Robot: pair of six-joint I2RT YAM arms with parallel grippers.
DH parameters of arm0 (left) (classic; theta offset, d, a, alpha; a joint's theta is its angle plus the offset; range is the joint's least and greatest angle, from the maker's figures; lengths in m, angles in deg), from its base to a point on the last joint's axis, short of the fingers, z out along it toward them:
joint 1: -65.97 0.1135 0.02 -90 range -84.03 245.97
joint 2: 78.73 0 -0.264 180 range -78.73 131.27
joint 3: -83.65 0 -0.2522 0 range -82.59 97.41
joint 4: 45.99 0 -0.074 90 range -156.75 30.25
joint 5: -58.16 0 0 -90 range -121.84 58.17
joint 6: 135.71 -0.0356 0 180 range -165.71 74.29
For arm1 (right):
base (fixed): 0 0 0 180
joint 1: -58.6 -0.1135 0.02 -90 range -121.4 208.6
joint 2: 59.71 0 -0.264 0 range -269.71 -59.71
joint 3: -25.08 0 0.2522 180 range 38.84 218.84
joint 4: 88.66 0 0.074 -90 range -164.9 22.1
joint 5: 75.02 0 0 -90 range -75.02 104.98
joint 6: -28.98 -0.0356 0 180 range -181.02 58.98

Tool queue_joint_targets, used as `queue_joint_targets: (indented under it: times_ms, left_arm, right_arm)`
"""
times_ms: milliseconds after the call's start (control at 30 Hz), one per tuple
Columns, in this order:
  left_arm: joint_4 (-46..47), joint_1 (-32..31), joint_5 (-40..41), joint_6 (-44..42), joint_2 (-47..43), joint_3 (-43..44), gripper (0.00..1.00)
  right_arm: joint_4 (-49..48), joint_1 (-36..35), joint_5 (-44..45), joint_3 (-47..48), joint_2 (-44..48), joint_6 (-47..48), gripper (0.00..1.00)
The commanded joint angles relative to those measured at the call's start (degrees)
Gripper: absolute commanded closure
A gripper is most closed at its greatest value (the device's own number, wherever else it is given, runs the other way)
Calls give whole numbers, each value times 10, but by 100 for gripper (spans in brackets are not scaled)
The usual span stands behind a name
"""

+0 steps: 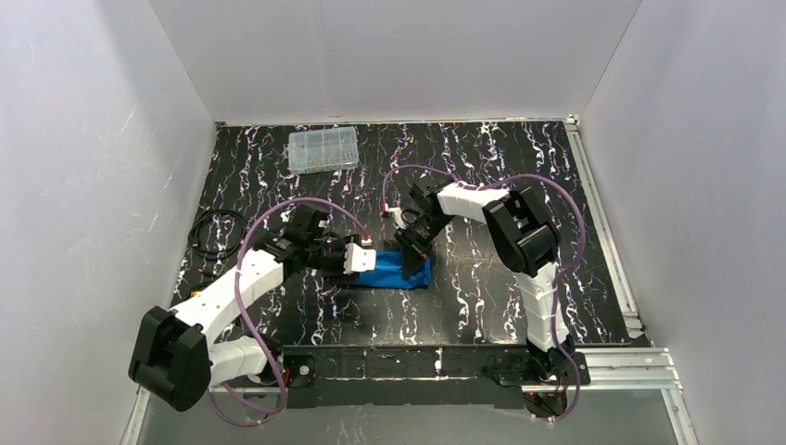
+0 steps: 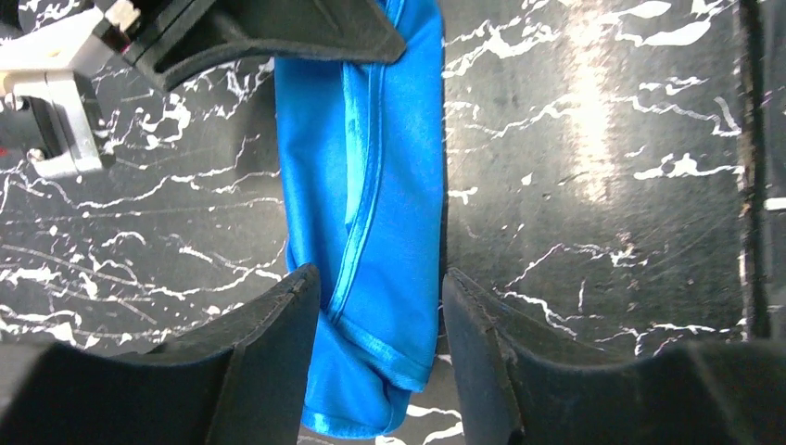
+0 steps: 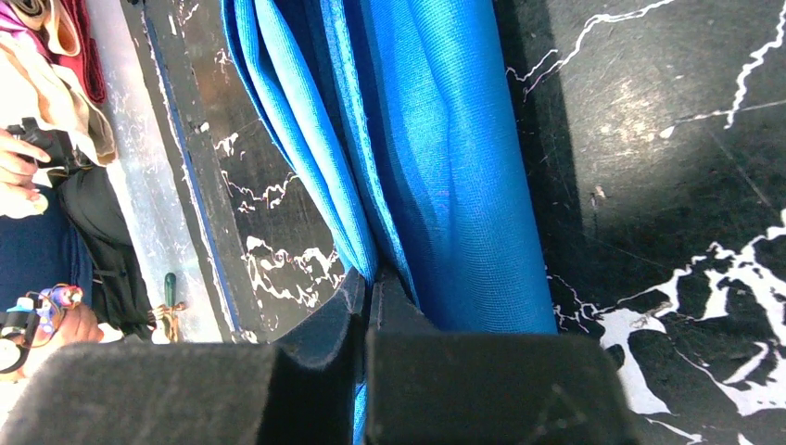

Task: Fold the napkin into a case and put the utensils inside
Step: Fold the 2/3-rectangle-folded napkin at the center of the board.

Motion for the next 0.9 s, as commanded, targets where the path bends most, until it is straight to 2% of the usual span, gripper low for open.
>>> queue_joint_targets:
  times_ms: [0,100,200,267,533,867]
  left_arm:
    - [-26,-5,-66,-10,23,17,48]
    - [19,-11,-36,-5,75,28,38]
    - [42,-11,-15,10,127,53,17]
    - [54,-11,-7,16,143,61,15]
    - [70,-11,14,37,190,76,16]
    - [22,-9,-13,8,239,104,32]
  right_arm:
    - [6,0,-21,5,-10,-5,99]
    - [6,1,-24,2,-5,-5,99]
    - [-7,1,-22,-6,4,-12,99]
    - [-12,1,-28,-11,9,-14,99]
    - [-28,1,-51,-27,17,-18,99]
    - [-39,1,-57,-28,37,-32,99]
